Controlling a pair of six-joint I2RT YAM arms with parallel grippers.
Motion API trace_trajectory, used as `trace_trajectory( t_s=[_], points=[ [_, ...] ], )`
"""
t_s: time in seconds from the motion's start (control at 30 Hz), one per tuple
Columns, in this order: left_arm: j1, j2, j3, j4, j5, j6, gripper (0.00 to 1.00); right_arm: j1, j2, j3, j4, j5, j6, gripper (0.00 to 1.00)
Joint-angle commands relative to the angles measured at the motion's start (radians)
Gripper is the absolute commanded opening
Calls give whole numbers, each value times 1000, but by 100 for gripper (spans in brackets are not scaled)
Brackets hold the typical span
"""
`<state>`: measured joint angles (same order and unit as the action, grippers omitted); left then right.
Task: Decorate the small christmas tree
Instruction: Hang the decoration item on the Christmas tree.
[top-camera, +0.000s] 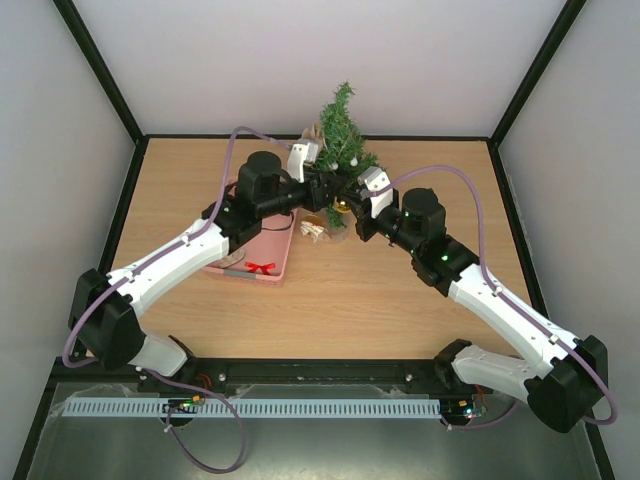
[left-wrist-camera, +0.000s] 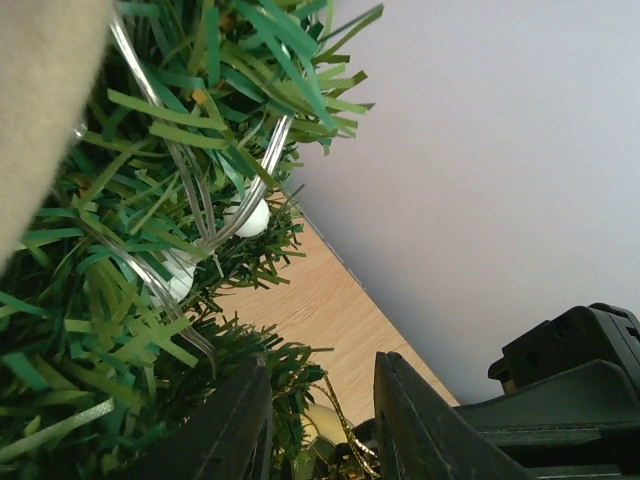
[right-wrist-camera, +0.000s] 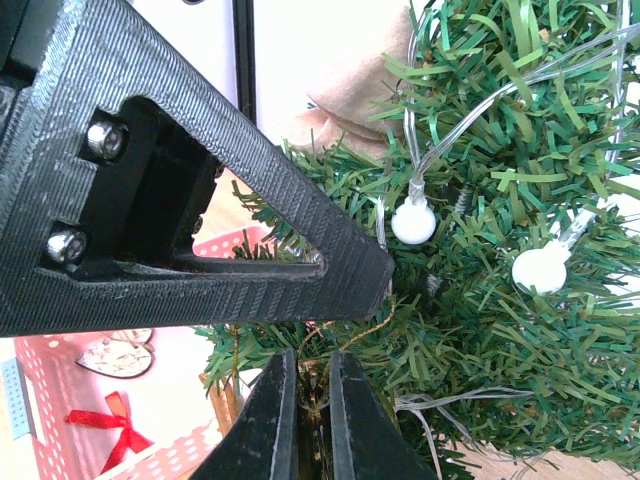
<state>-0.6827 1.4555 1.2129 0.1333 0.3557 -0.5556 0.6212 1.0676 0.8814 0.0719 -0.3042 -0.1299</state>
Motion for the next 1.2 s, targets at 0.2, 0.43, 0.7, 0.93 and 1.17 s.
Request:
trace_trajectory(
  t_s=[0.2,0.43,0.7,0.93,1.17],
  points=[
    [-5,28,56,-43,32,14,26,-2,-15,-9,11,11,-11,2],
    [-5,42,85,-106,30,27,20,-2,-16,-9,7,15,-16,2],
    [-4,23,73,-96,20,46,6,-2,-15,-13,-6,37,-30,2],
    [-5,2,45,-24,14,54,2,-2,-17,-22,-39,127,-63,2],
    [-5,9,49,-37,14,69,2,-2,-15,-20,-28,135,-53,2]
  ],
)
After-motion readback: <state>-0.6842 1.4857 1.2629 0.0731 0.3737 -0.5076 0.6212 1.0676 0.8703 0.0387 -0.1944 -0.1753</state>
